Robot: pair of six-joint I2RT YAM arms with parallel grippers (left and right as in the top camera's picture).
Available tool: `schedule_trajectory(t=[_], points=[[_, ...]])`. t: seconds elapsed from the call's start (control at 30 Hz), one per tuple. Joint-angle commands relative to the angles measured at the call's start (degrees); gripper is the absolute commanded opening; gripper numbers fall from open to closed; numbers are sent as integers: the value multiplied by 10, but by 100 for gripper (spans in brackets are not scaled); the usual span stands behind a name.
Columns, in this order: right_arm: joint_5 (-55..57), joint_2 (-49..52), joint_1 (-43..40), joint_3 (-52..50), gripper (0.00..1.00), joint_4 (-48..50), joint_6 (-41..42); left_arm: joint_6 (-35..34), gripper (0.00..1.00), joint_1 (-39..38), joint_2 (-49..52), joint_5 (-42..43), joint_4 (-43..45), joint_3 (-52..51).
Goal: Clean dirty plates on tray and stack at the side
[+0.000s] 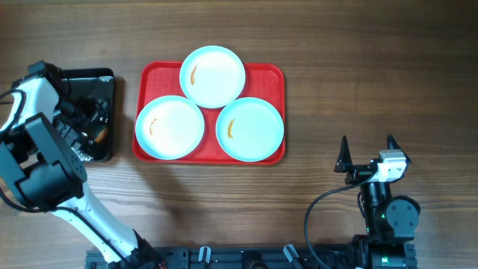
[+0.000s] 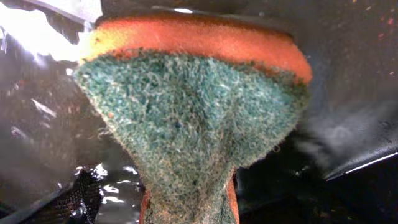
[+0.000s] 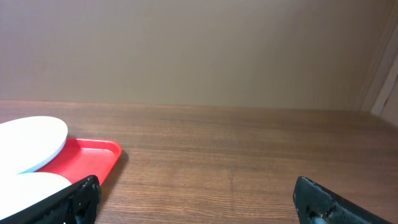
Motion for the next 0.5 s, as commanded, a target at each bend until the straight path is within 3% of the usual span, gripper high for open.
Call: schedule_trajectory(t=[0.0, 0.07, 0.1, 0.23, 0.27, 0.3, 0.33, 0.47], points=[[6, -5, -4, -1, 100, 1, -10, 2, 96, 1, 12, 4, 10, -9], [6, -5, -4, -1, 100, 1, -10, 1, 67, 1, 12, -14, 11, -9], [6, -5, -4, -1, 100, 1, -10, 1, 58, 1, 12, -29, 10, -9], [6, -5, -4, -1, 100, 1, -10, 1, 53, 1, 12, -68, 10, -9], [6, -5, -4, -1, 100, 1, -10, 1, 39, 1, 12, -72, 10, -9], [6, -5, -4, -1, 100, 1, -10, 1, 10, 1, 12, -76, 10, -9], [6, -5, -4, -1, 100, 1, -10, 1, 4, 1, 12, -78, 10, -9], [6, -5, -4, -1, 100, 1, -10, 1, 4, 2, 9, -79, 10, -8]])
